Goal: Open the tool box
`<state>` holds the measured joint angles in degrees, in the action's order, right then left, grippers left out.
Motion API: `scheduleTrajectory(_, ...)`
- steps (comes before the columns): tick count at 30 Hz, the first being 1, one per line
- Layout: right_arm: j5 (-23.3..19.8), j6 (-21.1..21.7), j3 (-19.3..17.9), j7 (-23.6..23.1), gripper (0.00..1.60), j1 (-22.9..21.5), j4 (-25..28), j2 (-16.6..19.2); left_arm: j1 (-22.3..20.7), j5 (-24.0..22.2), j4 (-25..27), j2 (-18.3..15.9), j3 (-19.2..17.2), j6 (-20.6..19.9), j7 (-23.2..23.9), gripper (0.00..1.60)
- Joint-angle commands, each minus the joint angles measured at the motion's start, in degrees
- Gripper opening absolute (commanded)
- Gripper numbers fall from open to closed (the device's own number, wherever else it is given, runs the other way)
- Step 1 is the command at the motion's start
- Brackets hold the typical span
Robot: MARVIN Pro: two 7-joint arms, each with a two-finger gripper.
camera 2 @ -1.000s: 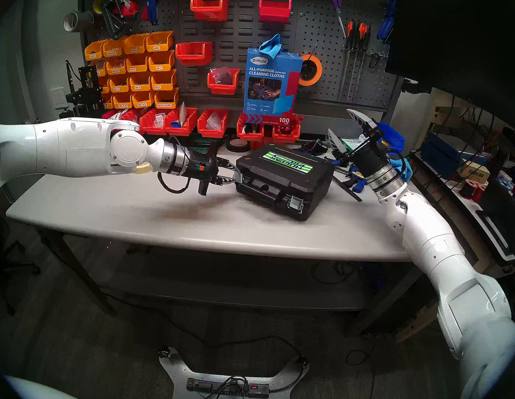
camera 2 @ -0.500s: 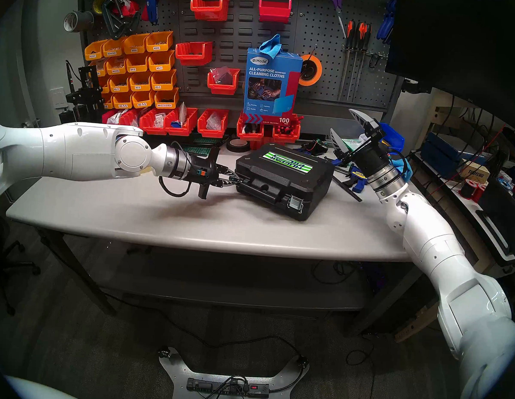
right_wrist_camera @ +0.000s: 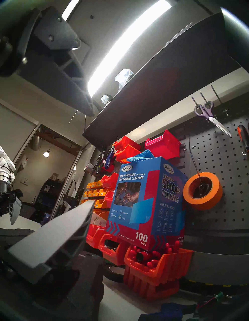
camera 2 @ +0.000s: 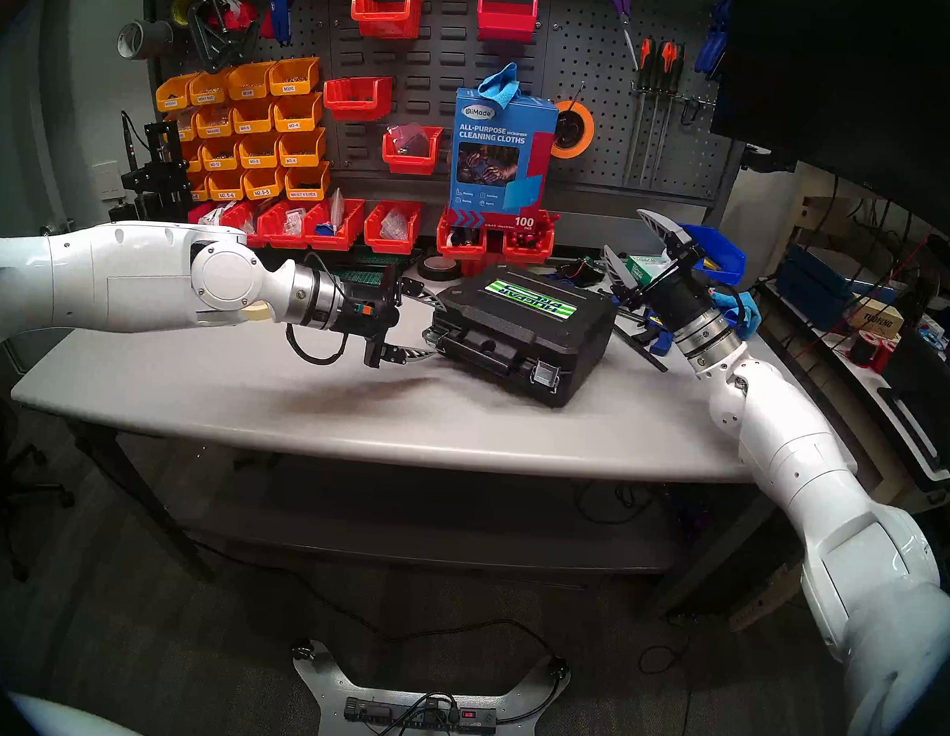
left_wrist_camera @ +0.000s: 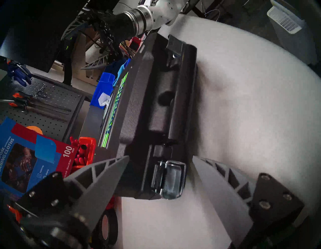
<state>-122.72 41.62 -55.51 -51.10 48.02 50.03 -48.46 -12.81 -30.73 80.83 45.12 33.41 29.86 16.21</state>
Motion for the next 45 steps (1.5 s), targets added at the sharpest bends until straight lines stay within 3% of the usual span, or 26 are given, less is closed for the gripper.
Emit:
scheduleTrajectory(1,0.6,0.5,-0.1,-0.1,1.60,-2.2,0.5,-0.2,-5.0,-5.8,5.3,-6.4,0.0,1.3,0.4,1.59)
scheduleTrajectory(9,1.6,1.2,-0.5,-0.7,1.60,-2.9,0.5,0.1,-6.6,-14.7,10.9,-11.9,-0.2,0.0,-1.3,1.60)
scheduleTrajectory(15,2.1,1.8,-0.8,-1.9,1.60,-2.2,1.4,1.2,-6.2,-17.8,13.3,-16.9,-0.7,-4.4,-6.4,1.60)
scheduleTrajectory(25,2.6,2.2,-1.4,-3.3,1.60,-0.7,3.1,3.1,-2.4,-24.6,6.9,-17.3,-2.5,-10.9,-16.4,1.60)
scheduleTrajectory(32,2.7,2.0,-1.8,-3.6,1.60,-0.3,4.2,3.5,0.7,-31.6,7.2,-18.6,-4.4,-13.2,-24.4,1.60)
scheduleTrajectory(41,2.6,0.4,-2.8,-4.8,1.60,-2.1,2.5,2.1,1.6,-31.6,9.2,-18.2,-4.6,-13.8,-32.4,1.60)
scheduleTrajectory(45,3.2,3.3,-2.6,-5.8,1.60,-4.0,2.0,3.4,1.7,-31.5,9.3,-18.1,-4.6,-13.9,-32.9,1.60)
